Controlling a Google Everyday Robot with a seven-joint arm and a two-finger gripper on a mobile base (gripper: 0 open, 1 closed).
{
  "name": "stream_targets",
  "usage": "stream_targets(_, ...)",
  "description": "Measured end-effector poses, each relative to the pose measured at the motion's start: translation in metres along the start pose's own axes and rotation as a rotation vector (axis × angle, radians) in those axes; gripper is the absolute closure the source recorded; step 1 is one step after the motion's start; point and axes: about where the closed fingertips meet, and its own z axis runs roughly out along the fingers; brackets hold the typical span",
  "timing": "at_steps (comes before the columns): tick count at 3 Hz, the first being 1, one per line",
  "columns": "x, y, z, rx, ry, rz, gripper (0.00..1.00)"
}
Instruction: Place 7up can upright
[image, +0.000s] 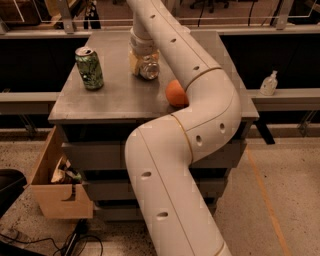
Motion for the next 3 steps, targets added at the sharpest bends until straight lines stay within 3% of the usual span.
stream_targets(1,-0.008,-0.003,-0.007,0.008,-0.037,0.006,1.0)
stream_targets(3,-0.024,-0.03,-0.069,0.065,-0.185,0.045,1.0)
